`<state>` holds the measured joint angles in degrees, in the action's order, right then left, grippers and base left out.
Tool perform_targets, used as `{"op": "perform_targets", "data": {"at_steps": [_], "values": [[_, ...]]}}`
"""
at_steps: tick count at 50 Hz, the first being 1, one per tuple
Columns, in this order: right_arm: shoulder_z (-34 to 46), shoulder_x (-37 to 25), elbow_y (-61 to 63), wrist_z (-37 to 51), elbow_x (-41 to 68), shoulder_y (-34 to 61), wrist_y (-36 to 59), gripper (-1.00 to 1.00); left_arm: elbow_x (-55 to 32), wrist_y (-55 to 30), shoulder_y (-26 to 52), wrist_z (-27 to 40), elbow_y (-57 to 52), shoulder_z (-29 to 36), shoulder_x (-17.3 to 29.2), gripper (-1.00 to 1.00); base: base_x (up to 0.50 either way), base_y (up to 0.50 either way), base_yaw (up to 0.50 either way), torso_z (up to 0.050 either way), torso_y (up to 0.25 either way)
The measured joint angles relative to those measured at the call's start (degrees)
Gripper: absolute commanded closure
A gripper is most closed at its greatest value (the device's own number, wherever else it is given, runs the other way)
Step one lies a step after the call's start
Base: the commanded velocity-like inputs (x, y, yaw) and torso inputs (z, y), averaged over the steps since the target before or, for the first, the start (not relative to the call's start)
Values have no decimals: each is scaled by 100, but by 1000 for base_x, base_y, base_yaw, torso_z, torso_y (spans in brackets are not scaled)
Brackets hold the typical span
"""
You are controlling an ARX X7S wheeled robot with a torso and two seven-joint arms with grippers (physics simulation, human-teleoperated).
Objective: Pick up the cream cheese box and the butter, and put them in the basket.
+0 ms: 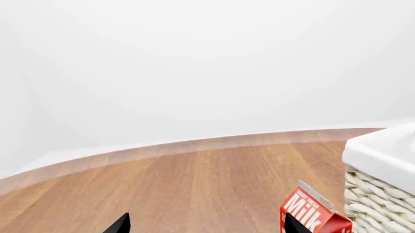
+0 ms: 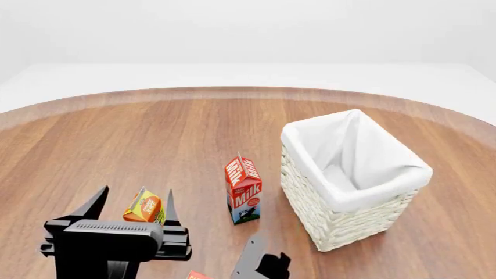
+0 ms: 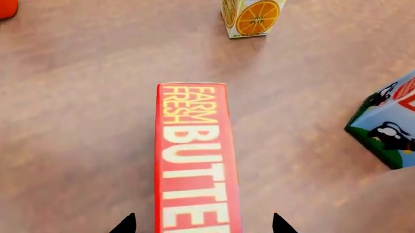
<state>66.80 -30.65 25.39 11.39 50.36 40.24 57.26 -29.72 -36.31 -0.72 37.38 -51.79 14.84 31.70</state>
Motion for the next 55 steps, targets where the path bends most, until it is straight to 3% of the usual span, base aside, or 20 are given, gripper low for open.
{"op": "perform_targets", "data": {"at_steps": [34, 35, 55], "values": [[278, 245, -616, -212, -308, -61, -230, -100, -47, 16, 24, 57, -12, 43, 47, -100, 0, 0, 0, 0, 0], [281, 248, -623, -213, -309, -62, -230, 100, -49, 16, 26, 58, -13, 45, 48, -100, 0, 0, 0, 0, 0], [277, 205, -642, -145, -290, -48, -268, 100, -58, 36, 54, 84, 7, 82, 67, -100, 0, 0, 0, 0, 0]]}}
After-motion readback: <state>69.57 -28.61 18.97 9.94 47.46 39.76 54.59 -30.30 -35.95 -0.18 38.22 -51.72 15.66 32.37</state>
